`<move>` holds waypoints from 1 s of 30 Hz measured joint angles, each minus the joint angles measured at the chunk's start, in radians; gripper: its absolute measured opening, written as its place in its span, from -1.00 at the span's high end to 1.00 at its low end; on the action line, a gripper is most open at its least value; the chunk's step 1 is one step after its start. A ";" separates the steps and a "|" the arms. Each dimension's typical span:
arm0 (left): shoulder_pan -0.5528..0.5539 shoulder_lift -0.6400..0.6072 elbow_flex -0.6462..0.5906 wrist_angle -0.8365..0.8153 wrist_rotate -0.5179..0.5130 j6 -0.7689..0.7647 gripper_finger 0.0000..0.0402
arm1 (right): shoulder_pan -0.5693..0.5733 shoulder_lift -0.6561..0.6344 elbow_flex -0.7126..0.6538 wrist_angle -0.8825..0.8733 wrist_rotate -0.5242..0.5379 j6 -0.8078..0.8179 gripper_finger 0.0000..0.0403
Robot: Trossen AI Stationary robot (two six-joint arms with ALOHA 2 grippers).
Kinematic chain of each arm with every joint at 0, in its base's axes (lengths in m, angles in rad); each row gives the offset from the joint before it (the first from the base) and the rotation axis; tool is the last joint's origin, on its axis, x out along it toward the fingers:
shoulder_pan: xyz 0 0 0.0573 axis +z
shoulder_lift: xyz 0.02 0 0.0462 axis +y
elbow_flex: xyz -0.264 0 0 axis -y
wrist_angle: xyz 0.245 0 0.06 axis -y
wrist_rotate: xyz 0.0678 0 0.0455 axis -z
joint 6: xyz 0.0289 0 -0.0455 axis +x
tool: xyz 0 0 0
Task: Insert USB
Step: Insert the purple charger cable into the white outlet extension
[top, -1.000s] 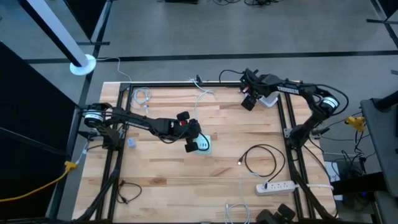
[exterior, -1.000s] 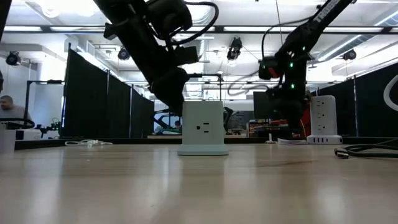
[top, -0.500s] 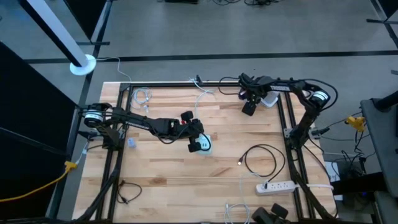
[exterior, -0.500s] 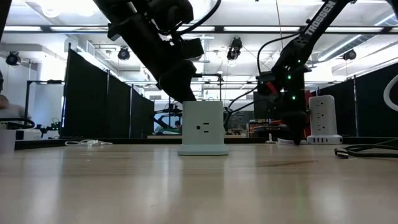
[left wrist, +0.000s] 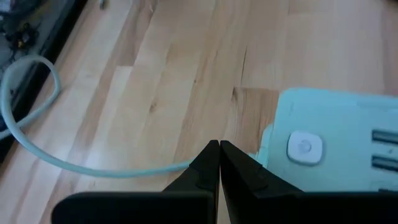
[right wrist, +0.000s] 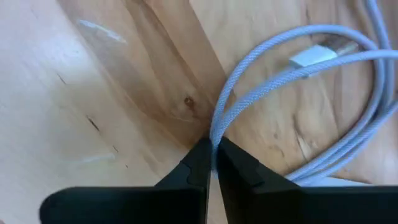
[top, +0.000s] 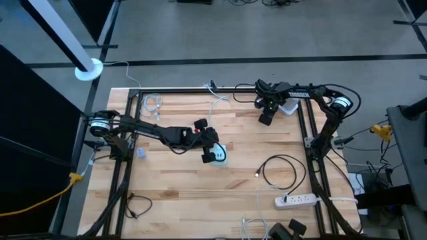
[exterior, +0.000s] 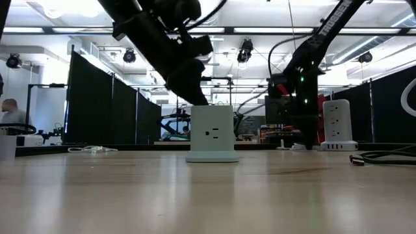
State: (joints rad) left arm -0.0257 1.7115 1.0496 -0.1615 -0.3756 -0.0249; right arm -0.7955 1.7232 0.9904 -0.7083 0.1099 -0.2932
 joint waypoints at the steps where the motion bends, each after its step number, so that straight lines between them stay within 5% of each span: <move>1: 0.000 -0.005 0.000 0.005 0.000 0.010 1.00 | 0.010 -0.025 0.000 -0.006 0.006 0.008 0.94; 8: 0.001 -0.032 0.000 0.132 0.114 0.123 1.00 | 0.134 -0.274 0.002 -0.055 -0.043 0.061 0.98; 16: 0.014 -0.032 0.000 0.190 0.211 0.168 1.00 | 0.334 -0.534 0.004 -0.060 -0.263 0.067 0.99; 24: 0.024 -0.031 -0.005 0.345 0.261 0.186 0.98 | 0.484 -0.611 0.004 -0.063 -0.267 0.084 0.99; 30: 0.034 -0.031 -0.013 0.487 0.317 0.174 0.78 | 0.568 -0.614 0.004 -0.084 -0.267 0.064 0.99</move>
State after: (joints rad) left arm 0.0078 1.6802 1.0370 0.3251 -0.0584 0.1493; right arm -0.2276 1.1089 0.9939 -0.7919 -0.1570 -0.2293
